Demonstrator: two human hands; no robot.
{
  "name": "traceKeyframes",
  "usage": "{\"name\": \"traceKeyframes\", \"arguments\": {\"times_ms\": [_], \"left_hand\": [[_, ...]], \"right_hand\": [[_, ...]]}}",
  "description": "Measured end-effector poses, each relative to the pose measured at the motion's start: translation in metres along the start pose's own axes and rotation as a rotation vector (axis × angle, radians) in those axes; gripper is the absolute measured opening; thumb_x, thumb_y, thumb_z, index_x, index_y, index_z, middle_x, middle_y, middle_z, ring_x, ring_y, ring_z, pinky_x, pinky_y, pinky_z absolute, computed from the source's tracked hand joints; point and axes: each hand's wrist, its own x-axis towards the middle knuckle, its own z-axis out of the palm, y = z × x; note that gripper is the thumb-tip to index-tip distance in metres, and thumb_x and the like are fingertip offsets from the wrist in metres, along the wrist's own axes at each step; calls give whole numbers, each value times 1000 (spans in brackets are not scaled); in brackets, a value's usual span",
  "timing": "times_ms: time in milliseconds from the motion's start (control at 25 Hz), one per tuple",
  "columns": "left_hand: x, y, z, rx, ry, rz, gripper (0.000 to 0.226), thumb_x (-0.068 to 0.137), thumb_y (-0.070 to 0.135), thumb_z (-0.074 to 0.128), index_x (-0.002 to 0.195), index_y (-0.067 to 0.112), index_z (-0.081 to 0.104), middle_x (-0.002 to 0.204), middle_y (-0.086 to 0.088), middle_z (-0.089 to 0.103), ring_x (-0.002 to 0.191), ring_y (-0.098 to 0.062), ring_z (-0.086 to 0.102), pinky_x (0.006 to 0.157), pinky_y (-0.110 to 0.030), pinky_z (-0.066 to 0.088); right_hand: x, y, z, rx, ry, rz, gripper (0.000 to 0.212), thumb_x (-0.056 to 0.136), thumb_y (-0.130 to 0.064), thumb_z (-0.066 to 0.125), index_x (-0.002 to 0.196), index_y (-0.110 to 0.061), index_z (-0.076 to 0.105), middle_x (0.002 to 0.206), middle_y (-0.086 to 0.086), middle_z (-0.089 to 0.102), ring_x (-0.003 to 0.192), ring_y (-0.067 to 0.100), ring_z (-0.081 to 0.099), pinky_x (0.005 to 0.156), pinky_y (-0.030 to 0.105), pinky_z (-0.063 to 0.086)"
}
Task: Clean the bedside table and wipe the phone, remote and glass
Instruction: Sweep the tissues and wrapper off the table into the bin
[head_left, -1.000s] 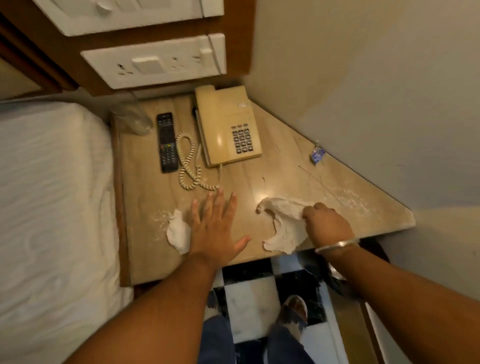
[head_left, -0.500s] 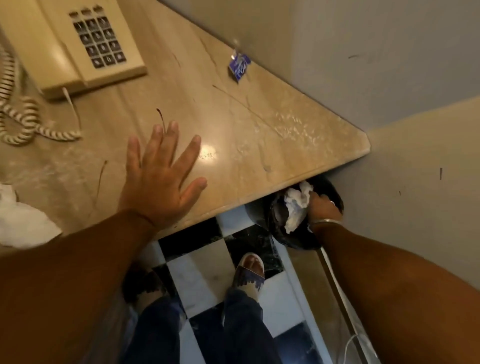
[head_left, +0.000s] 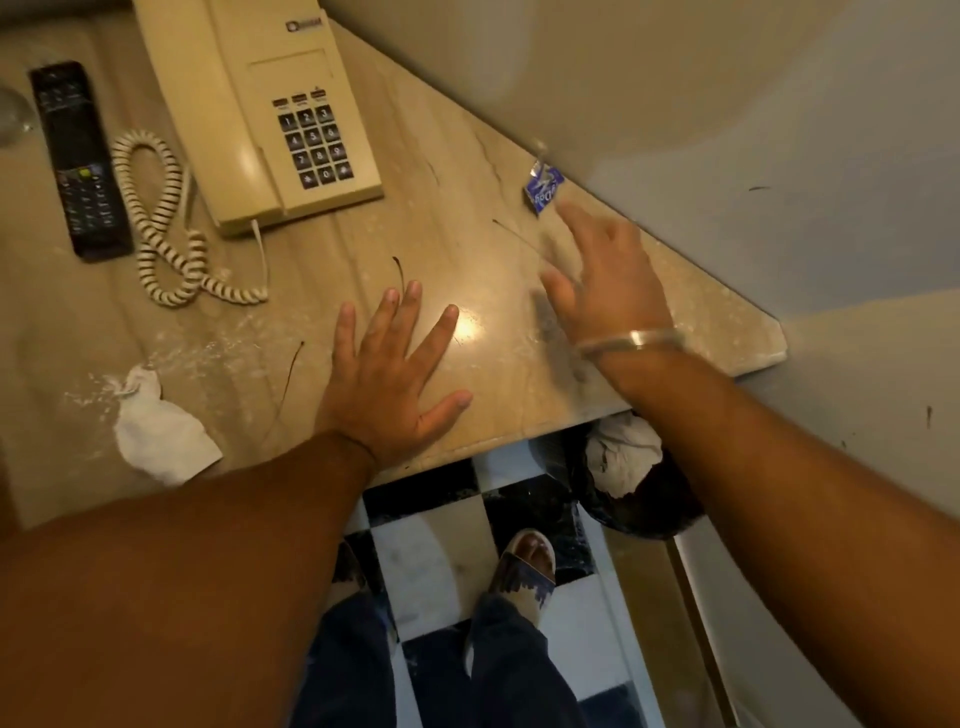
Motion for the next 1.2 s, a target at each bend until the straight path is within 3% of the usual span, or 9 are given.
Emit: {"name": "traceKeyframes", "arguments": {"times_ms": [120,240,480,680,760,840,920,1040,1200], "left_hand": [[0,-2,4,-17,33,-5,83,91,71,29,159,29,8,168,-14,8,155,-32,9,121,-62,2],[-1,-3,5,-14,40,-4,82,92,70,30,159,29,5,168,-14,7,155,-32,8,122,-61,1],[1,-2,0,-27,-4,-15,84,92,69,29,160,26,6,168,-15,7,154,-33,9,122,-61,3],[1,-3,1,-57,30,-8,87,89,67,36,160,23,9,167,-16,9,154,-35,11,121,-62,3],[2,-1,4,-70,61,2,89,89,67,36,160,21,9,167,-17,9,154,-35,10,120,-62,2],[-1,-1,4,-80,70,-4,88,89,67,36,160,21,9,167,-17,7,154,-35,8,120,-62,0],[0,-1,3,-86,46,-22,87,90,67,35,160,22,9,168,-16,6,154,-34,7,121,-63,-1],[-5,4,-10,-84,-10,-34,86,90,71,31,160,26,9,168,-15,9,154,-34,10,118,-68,3],[-70,-58,-38,-17,20,-112,88,88,72,34,159,25,13,167,-12,16,154,-31,17,119,-63,2]], "right_hand": [[74,-16,30,-198,-85,14,50,90,-41,58,137,-31,40,137,16,42,113,36,54,93,45,50],[85,-15,32,-289,-61,19,26,93,-28,55,116,-15,60,119,17,53,103,36,57,83,40,49],[-89,51,-20,39,113,-152,19,89,-18,66,104,-8,65,94,7,62,86,13,51,76,19,35],[-156,156,52,-53,-125,202,32,87,-15,64,118,-10,60,108,16,60,100,35,59,83,44,50],[-153,182,87,-85,-266,464,60,88,-16,63,143,-14,39,134,24,49,119,43,50,96,49,44],[-164,185,108,-64,-356,716,86,89,-11,62,154,-19,6,155,25,21,134,45,36,107,50,34],[-191,171,112,-20,-313,797,84,91,-10,57,154,-19,2,157,24,18,136,45,34,109,48,33],[-222,105,79,89,-165,529,59,90,-18,58,144,-10,36,136,21,50,123,37,50,100,40,42],[-220,-22,37,192,-100,117,43,92,-24,55,131,-7,51,123,16,59,111,32,58,93,44,48]]}}
